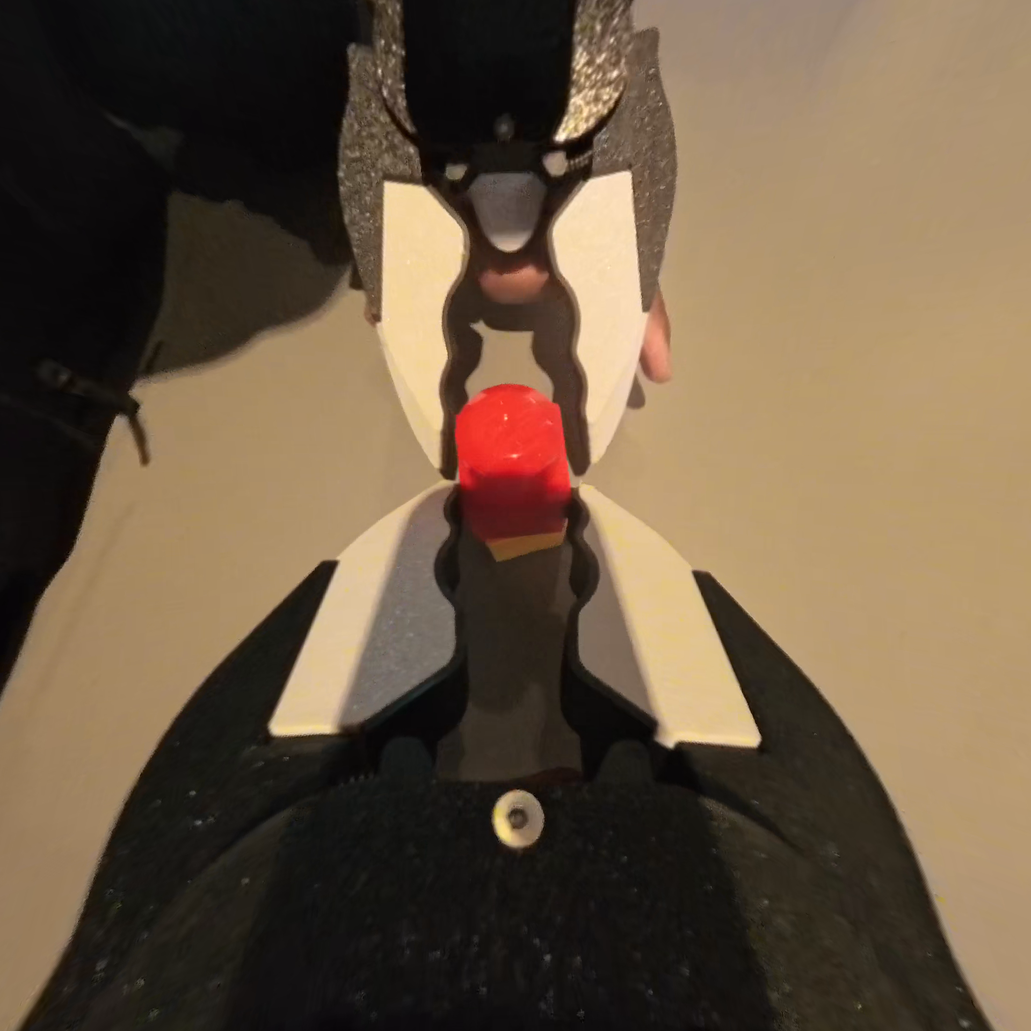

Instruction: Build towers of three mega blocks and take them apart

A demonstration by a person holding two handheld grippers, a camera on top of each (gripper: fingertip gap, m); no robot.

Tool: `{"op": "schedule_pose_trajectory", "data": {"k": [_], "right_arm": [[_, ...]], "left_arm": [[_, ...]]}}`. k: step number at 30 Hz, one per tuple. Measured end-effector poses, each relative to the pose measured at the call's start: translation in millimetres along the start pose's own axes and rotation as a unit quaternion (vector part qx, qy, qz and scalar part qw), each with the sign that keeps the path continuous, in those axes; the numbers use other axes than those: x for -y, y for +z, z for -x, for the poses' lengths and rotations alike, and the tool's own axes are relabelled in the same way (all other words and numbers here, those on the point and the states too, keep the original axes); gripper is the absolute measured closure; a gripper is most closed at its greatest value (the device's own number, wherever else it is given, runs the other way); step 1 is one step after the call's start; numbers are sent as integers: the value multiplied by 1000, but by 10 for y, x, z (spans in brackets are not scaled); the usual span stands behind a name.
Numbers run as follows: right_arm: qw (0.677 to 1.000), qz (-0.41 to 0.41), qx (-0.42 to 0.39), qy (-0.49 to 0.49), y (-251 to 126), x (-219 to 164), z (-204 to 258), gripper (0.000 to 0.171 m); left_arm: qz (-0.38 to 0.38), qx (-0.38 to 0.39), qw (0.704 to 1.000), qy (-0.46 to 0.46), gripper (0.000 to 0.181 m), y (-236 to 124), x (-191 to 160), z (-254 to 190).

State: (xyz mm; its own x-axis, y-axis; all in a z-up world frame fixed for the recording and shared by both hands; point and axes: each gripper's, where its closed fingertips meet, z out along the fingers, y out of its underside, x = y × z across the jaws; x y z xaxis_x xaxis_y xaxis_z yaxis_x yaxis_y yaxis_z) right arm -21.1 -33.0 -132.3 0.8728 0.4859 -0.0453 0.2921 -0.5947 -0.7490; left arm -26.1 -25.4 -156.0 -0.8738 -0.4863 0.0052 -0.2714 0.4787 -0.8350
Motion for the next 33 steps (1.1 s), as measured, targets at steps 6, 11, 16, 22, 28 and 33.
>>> {"op": "schedule_pose_trajectory", "data": {"k": [6, 11, 16, 22, 28, 33], "right_arm": [[997, -43, -54, 35, 28, 40, -66, 135], [995, -51, -76, 30, 53, 43, -99, 134], [997, -57, -59, 14, 103, 52, -59, 134], [999, -31, -14, -24, 105, 5, -49, 134], [997, -53, 26, -43, 82, -11, -53, 134], [999, -41, 10, -30, 86, -21, -52, 133]], "left_arm": [[58, 19, 997, -44, 126, 39, -190, 95], [96, 32, 995, -19, 146, 139, -244, 82], [97, 11, 995, -22, 146, 137, -250, 47], [101, -32, 994, -11, 148, 134, -251, 34], [103, -48, 994, -1, 148, 156, -235, 40], [102, -42, 994, -1, 148, 158, -237, 44]]}}
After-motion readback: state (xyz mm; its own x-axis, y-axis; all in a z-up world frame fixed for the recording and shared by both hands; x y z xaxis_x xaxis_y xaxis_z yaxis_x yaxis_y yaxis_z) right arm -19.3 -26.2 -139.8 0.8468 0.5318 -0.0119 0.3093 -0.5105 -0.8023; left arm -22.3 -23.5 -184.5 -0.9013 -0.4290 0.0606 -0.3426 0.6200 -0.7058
